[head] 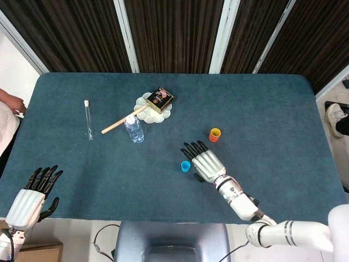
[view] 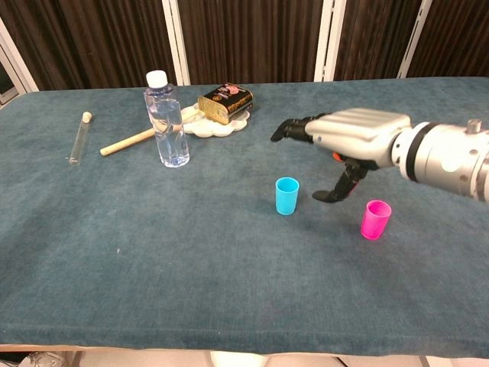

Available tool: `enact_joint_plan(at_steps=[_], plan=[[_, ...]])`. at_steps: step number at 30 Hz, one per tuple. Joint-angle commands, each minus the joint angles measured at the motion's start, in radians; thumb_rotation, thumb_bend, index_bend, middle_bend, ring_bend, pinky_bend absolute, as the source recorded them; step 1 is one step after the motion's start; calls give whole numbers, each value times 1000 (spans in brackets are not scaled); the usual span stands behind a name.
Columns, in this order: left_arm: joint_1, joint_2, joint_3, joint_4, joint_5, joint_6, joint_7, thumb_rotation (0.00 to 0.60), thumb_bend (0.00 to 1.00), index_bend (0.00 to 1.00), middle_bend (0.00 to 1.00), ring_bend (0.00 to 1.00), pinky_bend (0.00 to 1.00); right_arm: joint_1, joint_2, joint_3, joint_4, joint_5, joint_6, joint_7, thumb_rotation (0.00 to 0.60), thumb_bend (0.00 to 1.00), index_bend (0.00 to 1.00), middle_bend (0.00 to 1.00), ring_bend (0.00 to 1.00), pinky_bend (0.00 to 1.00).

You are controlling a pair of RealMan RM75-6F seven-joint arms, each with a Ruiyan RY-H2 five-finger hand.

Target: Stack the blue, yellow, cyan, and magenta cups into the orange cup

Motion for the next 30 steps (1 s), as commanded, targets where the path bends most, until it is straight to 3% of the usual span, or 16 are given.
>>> enact_joint_plan(at_steps=[1,9,17,26,30], plan=[[1,2,2,0,3,3,-3,600,467,0,0,0,61,7,-41,-4,31,22,4,-31,600,433,240,0,0,0],[4,10,-1,2,-1,11,-22,600,468,0,0,0,62,35,-123,21,133,95,-9,-49,600,452,392,0,0,0],[8,13,0,4,2,18,-29,600,468,0,0,0,62,52,-172,33,191,118,-9,-50,600,470,451,0,0,0],[8,13,-1,6,1,19,-33,600,467,0,0,0,62,55,-188,40,210,141,7,-61,600,501,611,18,0,0],[9,13,-1,7,3,21,-32,600,468,0,0,0,62,51,-182,54,199,128,30,-42,600,506,626,32,0,0]])
